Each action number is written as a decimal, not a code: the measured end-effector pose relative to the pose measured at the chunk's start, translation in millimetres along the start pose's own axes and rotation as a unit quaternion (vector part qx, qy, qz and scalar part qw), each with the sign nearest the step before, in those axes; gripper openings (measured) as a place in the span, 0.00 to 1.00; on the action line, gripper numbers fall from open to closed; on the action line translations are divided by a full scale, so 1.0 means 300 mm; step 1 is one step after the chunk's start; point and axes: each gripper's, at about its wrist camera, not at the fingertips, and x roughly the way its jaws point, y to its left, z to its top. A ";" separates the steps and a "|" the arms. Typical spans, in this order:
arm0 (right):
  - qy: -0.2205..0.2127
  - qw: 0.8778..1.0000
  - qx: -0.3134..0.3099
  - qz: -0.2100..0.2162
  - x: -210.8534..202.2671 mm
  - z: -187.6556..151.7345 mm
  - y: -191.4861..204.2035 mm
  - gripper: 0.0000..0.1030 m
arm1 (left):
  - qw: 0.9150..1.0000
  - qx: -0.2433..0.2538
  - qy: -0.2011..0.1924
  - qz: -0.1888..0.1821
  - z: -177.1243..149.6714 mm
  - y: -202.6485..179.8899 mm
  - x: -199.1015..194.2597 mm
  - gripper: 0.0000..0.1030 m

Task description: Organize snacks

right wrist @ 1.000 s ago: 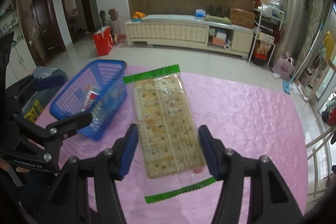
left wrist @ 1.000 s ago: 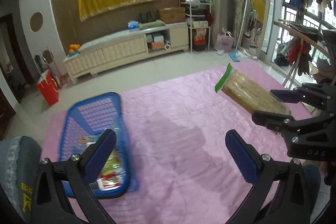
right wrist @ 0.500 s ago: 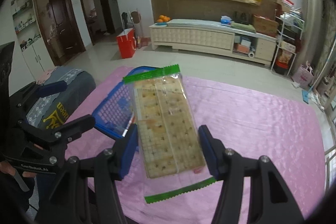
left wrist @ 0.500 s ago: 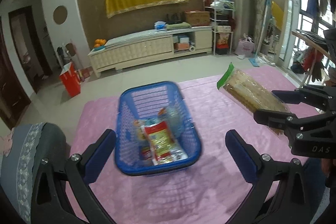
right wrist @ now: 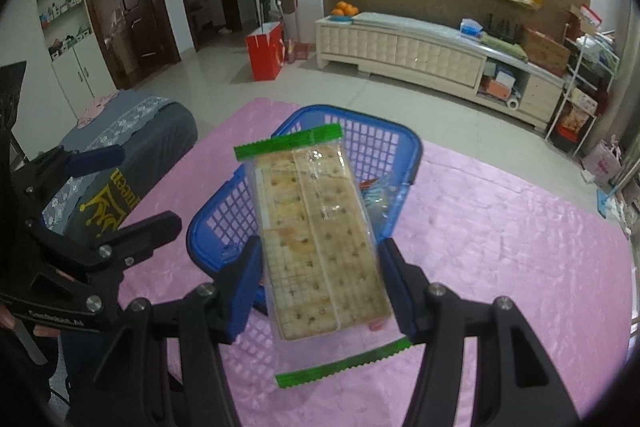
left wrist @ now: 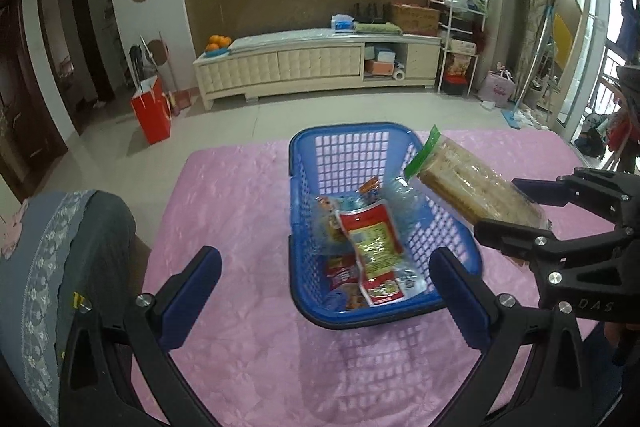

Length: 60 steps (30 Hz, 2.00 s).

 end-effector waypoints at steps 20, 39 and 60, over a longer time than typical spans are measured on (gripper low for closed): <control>0.041 0.998 -0.054 -0.014 0.233 0.006 0.044 0.63 | 0.999 -0.013 0.029 0.001 -0.028 0.074 0.176 1.00; -0.100 0.986 0.083 -0.102 -0.203 -0.160 -0.020 0.86 | 0.995 -0.017 -0.093 -0.016 -0.138 -0.093 -0.096 1.00; -0.210 0.964 0.082 -0.137 -0.601 -0.382 0.038 1.00 | 0.981 0.007 -0.192 -0.020 -0.246 -0.283 -0.504 1.00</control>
